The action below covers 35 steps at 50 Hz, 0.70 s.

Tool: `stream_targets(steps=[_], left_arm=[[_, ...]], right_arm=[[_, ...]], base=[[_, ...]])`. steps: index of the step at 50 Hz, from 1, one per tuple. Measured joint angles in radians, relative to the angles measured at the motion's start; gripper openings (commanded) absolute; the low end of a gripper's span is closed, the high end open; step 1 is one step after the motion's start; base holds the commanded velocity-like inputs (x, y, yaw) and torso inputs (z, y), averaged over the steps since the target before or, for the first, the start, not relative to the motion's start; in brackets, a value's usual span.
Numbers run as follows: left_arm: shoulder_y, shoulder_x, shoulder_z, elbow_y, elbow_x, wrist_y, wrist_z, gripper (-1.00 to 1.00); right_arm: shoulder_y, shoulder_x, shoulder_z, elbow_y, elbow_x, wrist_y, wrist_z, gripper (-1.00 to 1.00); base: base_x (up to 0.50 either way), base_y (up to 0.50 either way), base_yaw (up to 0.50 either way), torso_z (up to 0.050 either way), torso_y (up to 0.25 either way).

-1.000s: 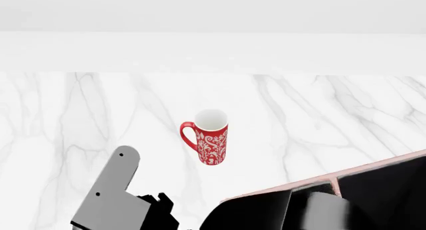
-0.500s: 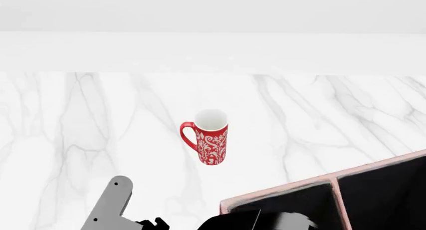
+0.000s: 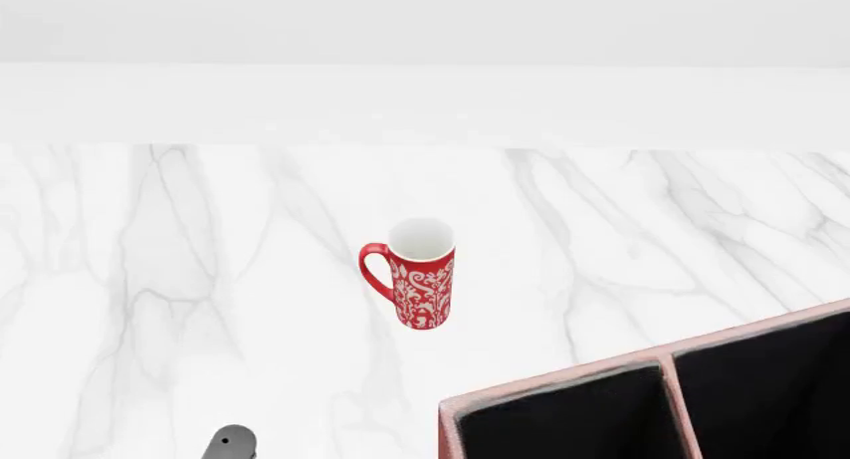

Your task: Pick up the book and place it in the right compartment of the caddy.

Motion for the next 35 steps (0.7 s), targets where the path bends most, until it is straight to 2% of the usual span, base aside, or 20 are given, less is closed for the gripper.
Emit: stream_targets(steps=[35], left_arm=[[0.017, 0.019, 0.025, -0.012, 0.004, 0.027, -0.009, 1.00]], right_arm=[[-0.011, 0.022, -0.032, 0.022, -0.062, -0.094, 0.002, -1.00]], base=[[0.00, 0.00, 0.00, 0.000, 0.000]])
